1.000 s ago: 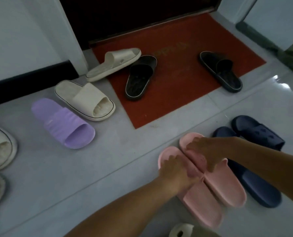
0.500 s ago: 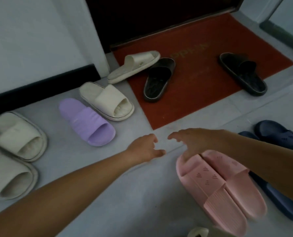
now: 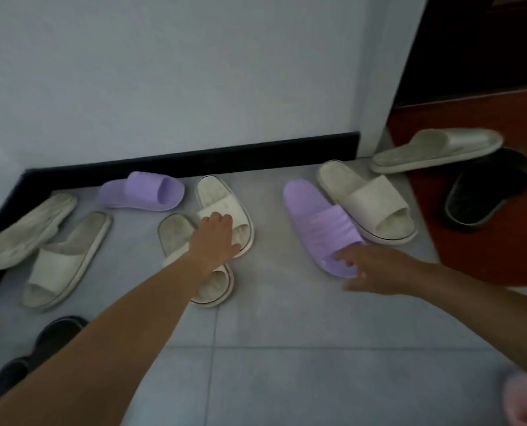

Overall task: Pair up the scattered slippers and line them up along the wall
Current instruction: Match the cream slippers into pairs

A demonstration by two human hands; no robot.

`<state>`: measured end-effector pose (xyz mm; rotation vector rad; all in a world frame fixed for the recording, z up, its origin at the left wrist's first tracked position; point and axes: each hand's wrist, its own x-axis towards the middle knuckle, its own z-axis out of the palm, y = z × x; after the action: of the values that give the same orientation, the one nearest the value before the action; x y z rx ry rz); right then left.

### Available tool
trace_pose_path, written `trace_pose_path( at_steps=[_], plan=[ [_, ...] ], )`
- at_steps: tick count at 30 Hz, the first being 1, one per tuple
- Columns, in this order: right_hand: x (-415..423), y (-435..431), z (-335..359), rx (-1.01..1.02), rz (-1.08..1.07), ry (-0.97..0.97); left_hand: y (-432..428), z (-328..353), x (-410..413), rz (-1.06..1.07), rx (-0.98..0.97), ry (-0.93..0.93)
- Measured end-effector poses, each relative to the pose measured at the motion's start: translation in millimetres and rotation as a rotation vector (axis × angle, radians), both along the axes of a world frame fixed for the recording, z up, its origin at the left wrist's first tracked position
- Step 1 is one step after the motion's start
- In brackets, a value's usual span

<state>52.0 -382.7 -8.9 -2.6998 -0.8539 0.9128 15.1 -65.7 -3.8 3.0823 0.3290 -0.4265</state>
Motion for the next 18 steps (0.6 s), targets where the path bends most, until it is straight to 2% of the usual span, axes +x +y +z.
trace_pose_path(
  at_steps=[2, 4, 7, 9, 13, 16, 18],
  plan=[
    [1, 42, -3, 0.078, 0.013, -0.042, 28, -5, -5, 0.063, 0.028, 0.008],
    [-2, 80, -4, 0.127, 0.051, -0.046, 48, -13, -11, 0.116, 0.057, 0.106],
    [-11, 126, -8, 0.16, 0.124, -0.04, 66, -24, -15, 0.227, -0.046, 0.222],
    [-20, 146, -13, 0.18, 0.147, -0.045, 74, -28, -9, 0.207, -0.1, 0.147],
    [-37, 157, -24, 0.217, 0.147, -0.028, 83, -29, 11, 0.138, -0.022, -0.061],
    [-41, 148, -30, 0.191, 0.127, -0.006, 91, -32, 23, 0.194, -0.081, -0.051],
    [-41, 135, -30, 0.165, 0.102, 0.001, 91, -33, 34, 0.23, -0.213, 0.026]
  ],
)
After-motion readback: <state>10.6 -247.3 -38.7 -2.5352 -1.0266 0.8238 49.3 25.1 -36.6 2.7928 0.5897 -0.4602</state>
